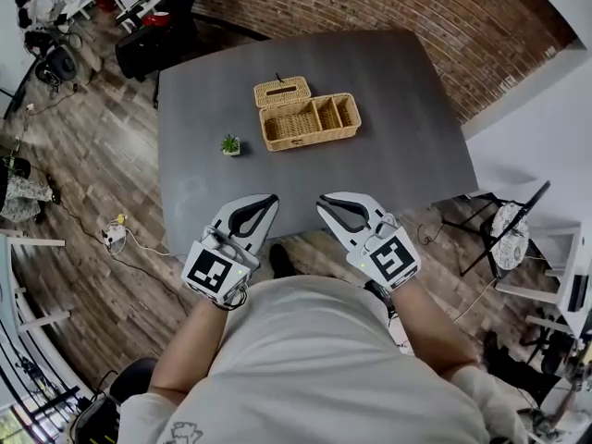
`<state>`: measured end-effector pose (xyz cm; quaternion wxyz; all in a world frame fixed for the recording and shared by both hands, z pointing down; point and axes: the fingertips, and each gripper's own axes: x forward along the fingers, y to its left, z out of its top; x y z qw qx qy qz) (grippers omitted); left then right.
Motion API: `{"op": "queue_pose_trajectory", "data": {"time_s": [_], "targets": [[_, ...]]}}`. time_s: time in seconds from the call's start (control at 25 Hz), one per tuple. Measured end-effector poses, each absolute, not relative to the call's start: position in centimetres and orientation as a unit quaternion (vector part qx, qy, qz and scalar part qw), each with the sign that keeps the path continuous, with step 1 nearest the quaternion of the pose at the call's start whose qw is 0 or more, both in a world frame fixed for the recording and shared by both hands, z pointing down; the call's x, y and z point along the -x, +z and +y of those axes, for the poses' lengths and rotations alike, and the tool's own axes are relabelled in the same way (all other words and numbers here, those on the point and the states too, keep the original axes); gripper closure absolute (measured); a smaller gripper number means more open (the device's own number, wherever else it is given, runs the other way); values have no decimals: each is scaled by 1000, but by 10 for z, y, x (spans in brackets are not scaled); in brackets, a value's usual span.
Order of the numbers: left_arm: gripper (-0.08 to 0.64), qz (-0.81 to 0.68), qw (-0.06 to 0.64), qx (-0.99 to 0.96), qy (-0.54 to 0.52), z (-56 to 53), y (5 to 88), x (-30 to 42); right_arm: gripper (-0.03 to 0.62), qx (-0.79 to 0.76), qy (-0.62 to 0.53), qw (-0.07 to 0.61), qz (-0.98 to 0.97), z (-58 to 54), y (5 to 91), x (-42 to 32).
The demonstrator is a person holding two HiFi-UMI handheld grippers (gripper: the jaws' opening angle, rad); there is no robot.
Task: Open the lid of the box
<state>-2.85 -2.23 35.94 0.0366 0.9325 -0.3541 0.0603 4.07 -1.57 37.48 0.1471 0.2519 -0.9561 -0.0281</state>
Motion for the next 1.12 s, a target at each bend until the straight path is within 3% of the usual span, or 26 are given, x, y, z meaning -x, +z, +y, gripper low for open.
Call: {"op": "queue_pose_trajectory", "data": {"time_s": [0.24,1.12], "targets": [[549,-375,30,-924,64,16,356,-6,586,-234,-33,136,-962,18,371,-76],[549,-441,13,-895,69,169,348,-49,586,-185,-25,104,-977,163,374,-146]]}}
